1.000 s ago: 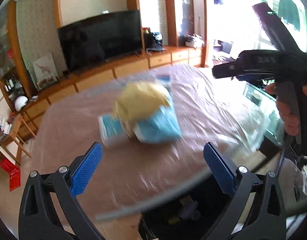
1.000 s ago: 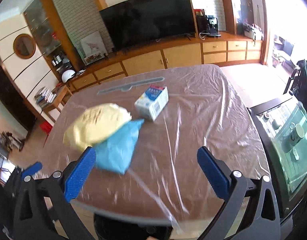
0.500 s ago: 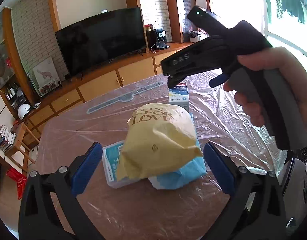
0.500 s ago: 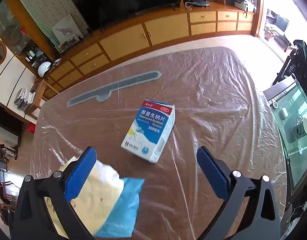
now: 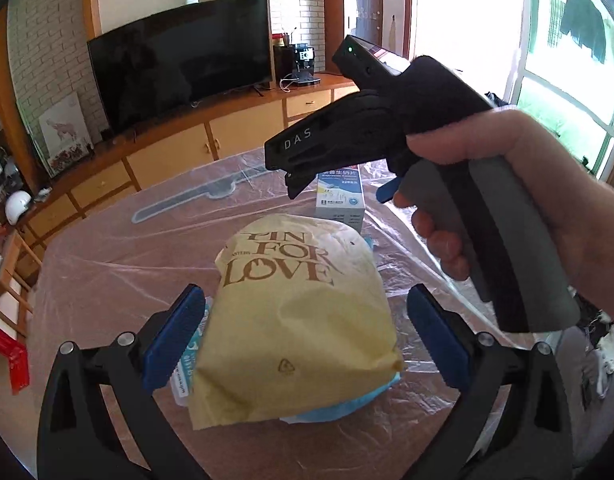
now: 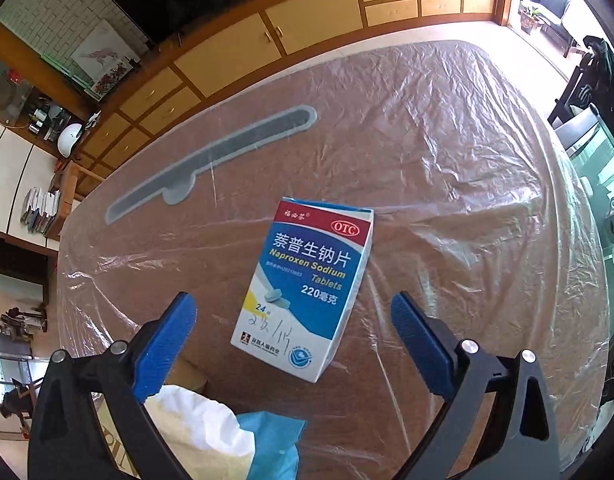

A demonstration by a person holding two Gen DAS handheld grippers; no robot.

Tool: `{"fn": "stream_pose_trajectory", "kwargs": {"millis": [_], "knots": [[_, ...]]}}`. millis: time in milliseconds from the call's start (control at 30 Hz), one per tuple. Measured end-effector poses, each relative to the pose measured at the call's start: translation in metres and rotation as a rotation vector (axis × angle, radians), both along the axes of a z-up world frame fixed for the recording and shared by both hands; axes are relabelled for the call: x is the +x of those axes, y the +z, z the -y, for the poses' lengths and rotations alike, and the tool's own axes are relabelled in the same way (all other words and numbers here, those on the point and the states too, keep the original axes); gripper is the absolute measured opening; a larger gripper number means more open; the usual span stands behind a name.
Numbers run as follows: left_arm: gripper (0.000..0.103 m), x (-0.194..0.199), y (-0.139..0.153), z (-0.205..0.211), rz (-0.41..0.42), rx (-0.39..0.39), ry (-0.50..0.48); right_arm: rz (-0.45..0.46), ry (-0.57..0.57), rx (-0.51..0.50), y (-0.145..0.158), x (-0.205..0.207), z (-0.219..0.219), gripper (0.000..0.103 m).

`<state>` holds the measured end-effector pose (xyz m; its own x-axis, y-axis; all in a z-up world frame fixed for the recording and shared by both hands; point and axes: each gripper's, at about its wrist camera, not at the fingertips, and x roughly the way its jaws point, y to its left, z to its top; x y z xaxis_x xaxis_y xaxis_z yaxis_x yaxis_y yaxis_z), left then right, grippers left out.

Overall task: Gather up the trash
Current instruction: 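Move the left tool to the yellow bag while the right tool approaches the white medicine box, then grasp the yellow bag with the left tool while the right tool grasps the medicine box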

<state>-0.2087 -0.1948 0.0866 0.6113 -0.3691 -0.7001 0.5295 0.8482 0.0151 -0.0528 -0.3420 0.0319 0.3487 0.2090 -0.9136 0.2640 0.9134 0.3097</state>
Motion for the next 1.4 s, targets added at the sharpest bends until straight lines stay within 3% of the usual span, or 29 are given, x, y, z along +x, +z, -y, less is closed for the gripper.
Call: {"fn": "stream_pose_trajectory", "kwargs": {"millis": [133, 233, 500, 667, 833, 1200, 1267, 1400], "knots": [[0.099, 0.008, 0.002, -0.005, -0.035, -0.047, -0.005, -0.002, 0.002, 0.006, -0.003, 0.004, -0.002, 0.091], [0.087, 0.015, -0.001, -0.006, -0.062, -0.049, -0.016, -0.002, 0.007, 0.006, -0.006, 0.005, -0.002, 0.083], [0.073, 0.015, -0.001, -0.005, -0.071, -0.07, -0.047, 0.001, 0.0, 0.058, -0.012, 0.001, 0.005, 0.061], [0.068, 0.015, -0.001, -0.007, -0.073, -0.086, -0.053, 0.037, -0.001, 0.092, -0.009, -0.005, 0.009, 0.057], [0.061, 0.017, -0.001, -0.013, -0.084, -0.121, -0.038, 0.09, 0.021, 0.035, 0.001, -0.011, 0.011, 0.054], [0.054, 0.014, 0.001, -0.019, -0.065, -0.138, -0.015, 0.126, 0.041, 0.052, 0.009, -0.02, 0.016, 0.052], [0.054, 0.016, 0.0, -0.019, -0.099, -0.145, -0.04, 0.13, 0.049, 0.032, 0.011, -0.021, 0.017, 0.052], [0.052, 0.01, 0.002, -0.014, -0.042, -0.095, -0.043, 0.135, 0.052, 0.027, 0.01, -0.023, 0.019, 0.052]]}}
